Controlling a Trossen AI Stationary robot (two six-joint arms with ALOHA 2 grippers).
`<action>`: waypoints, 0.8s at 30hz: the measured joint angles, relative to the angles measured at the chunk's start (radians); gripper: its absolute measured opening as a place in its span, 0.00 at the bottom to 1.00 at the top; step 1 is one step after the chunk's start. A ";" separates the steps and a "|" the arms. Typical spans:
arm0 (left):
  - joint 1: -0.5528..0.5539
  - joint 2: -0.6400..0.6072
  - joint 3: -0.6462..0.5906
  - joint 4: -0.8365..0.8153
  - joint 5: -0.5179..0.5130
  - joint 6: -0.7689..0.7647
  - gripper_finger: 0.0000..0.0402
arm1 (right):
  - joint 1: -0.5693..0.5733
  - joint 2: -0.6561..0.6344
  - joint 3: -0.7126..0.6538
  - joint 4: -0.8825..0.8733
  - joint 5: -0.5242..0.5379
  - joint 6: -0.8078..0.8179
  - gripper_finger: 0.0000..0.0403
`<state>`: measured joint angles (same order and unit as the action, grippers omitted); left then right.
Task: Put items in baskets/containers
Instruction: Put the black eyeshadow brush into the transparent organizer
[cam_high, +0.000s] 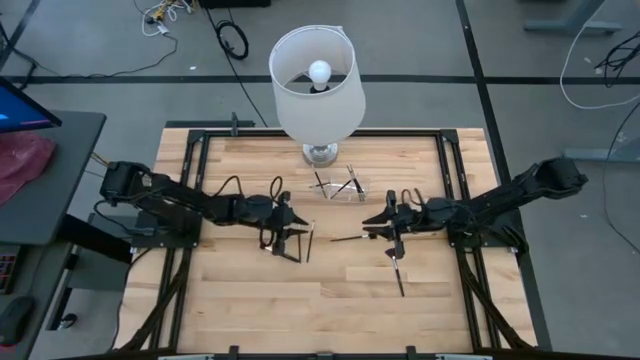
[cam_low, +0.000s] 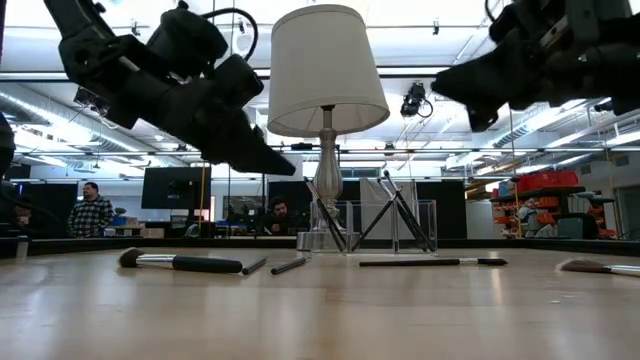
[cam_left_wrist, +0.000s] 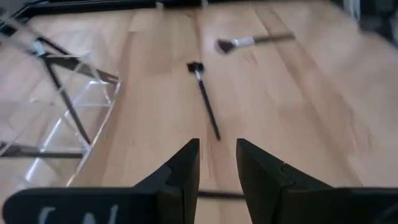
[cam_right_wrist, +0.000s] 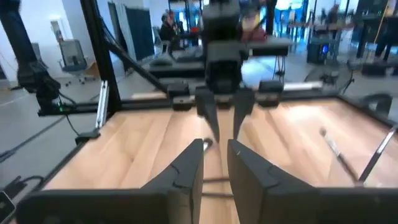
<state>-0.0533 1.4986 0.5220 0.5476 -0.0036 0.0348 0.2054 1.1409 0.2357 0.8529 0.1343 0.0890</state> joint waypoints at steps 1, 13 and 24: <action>0.005 0.000 0.000 -0.012 0.018 0.042 0.27 | 0.000 0.024 0.010 -0.001 -0.012 0.009 0.19; 0.114 0.000 0.000 -0.157 0.094 0.160 0.27 | 0.001 0.329 0.182 -0.002 -0.049 0.043 0.19; 0.140 0.000 0.000 -0.174 0.218 0.200 0.41 | -0.002 0.372 0.320 -0.025 -0.045 -0.146 0.19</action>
<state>0.0872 1.4986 0.5217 0.3737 0.2145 0.2351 0.2030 1.5127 0.5555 0.8280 0.0894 -0.0571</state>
